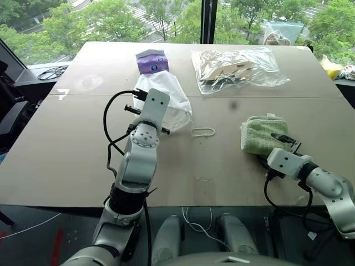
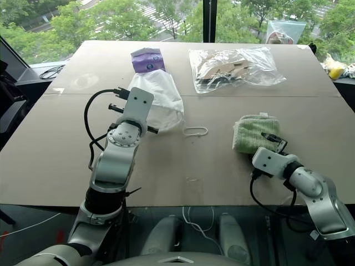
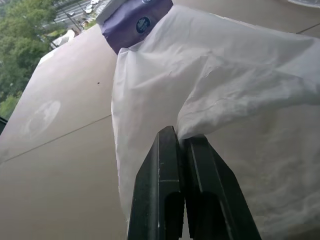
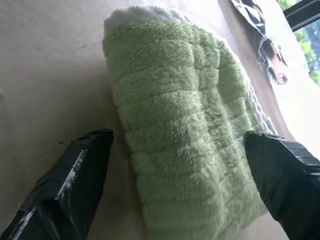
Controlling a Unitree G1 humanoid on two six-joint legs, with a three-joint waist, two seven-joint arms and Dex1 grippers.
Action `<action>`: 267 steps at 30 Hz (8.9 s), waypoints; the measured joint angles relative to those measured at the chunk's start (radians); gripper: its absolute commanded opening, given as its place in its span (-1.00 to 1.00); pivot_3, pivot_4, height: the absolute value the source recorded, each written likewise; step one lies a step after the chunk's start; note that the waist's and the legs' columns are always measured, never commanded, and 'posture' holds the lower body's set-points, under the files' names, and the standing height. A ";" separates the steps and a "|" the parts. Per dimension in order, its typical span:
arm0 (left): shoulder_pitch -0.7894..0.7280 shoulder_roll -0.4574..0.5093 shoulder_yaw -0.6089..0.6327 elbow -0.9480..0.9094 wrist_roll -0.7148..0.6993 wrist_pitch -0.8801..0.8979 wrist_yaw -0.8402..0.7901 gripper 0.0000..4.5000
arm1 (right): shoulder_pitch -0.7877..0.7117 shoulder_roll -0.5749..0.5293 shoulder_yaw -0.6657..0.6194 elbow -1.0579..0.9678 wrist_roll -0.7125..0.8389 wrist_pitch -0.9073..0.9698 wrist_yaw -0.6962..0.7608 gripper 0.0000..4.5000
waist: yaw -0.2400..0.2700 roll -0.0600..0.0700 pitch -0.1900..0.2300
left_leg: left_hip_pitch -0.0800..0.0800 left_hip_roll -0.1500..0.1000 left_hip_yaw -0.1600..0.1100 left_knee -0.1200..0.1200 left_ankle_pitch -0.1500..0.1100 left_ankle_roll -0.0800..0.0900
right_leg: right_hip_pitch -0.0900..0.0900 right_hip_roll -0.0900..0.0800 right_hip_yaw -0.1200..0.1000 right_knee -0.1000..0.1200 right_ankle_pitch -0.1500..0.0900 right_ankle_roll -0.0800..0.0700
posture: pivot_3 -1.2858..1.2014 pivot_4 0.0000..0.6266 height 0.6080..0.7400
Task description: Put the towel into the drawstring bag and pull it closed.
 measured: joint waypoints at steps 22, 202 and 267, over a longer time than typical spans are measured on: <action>-0.047 -0.071 0.125 0.078 -0.247 0.155 -0.157 -1.00 | -0.547 0.204 -0.100 0.663 0.333 0.300 0.116 -0.85 | -0.020 -0.002 -0.001 | 0.003 -0.001 -0.001 0.001 0.000 0.000 | 0.003 0.000 0.001 0.002 0.003 0.004 | 0.03 -0.52 1.00; -0.305 -0.052 0.167 0.620 -0.851 -0.326 -0.678 -1.00 | -0.547 0.853 -0.376 0.128 1.827 0.435 -1.199 -0.99 | -0.020 0.006 0.004 | -0.020 -0.002 -0.009 -0.003 0.001 0.000 | -0.017 0.000 -0.005 0.002 0.005 0.000 | 0.03 -0.52 1.00; -0.356 -0.119 0.204 0.777 -0.828 -0.425 -0.597 -1.00 | -0.065 0.424 0.159 -0.122 0.231 0.498 -0.747 -0.99 | -0.014 0.005 0.003 | -0.018 -0.003 -0.003 0.002 0.001 0.000 | -0.016 0.000 0.002 0.001 0.004 0.007 | 0.03 -0.52 1.00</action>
